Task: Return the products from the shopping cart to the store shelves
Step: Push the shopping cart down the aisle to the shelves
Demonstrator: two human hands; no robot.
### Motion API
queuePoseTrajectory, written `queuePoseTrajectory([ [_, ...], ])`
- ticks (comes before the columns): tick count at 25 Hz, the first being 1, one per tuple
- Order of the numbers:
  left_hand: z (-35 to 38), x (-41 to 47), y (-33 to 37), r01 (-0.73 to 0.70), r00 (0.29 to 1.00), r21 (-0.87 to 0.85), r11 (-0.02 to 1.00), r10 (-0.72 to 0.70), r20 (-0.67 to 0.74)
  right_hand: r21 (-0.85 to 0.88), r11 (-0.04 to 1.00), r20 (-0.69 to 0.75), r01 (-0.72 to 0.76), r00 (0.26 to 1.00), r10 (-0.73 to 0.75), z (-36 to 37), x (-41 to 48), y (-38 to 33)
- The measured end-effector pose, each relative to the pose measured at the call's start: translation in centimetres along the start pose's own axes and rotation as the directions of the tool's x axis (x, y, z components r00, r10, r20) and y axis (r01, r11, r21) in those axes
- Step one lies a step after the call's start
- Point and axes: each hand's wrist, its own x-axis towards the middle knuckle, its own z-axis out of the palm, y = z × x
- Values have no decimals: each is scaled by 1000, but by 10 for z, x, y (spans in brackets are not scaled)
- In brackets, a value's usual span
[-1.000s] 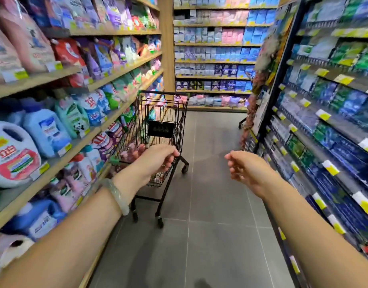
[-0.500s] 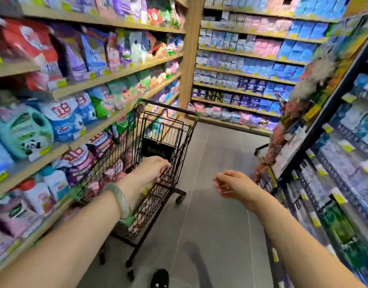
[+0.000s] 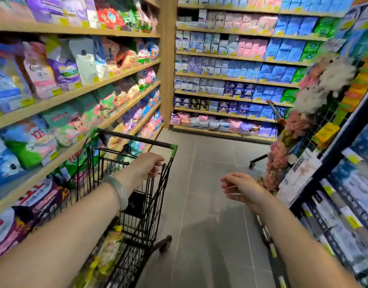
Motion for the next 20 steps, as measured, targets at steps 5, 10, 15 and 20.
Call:
queuePoseTrajectory([
  [5,70,134,16,57,998,-116,992,-59,-18,-39,999,16,13,1000,-13,-59,153,-31],
  [10,121,260,27,99,944,-282,954,-180,-277,-252,965,201,69,979,-18,-97,313,-90],
  [15,113,331,31,125,843,-307,943,-264,-468,-367,914,423,175,906,-4,-52,422,-129],
  [20,67,406,25,67,660,-438,897,-369,-655,-441,813,690,381,723,35,42,516,-157],
])
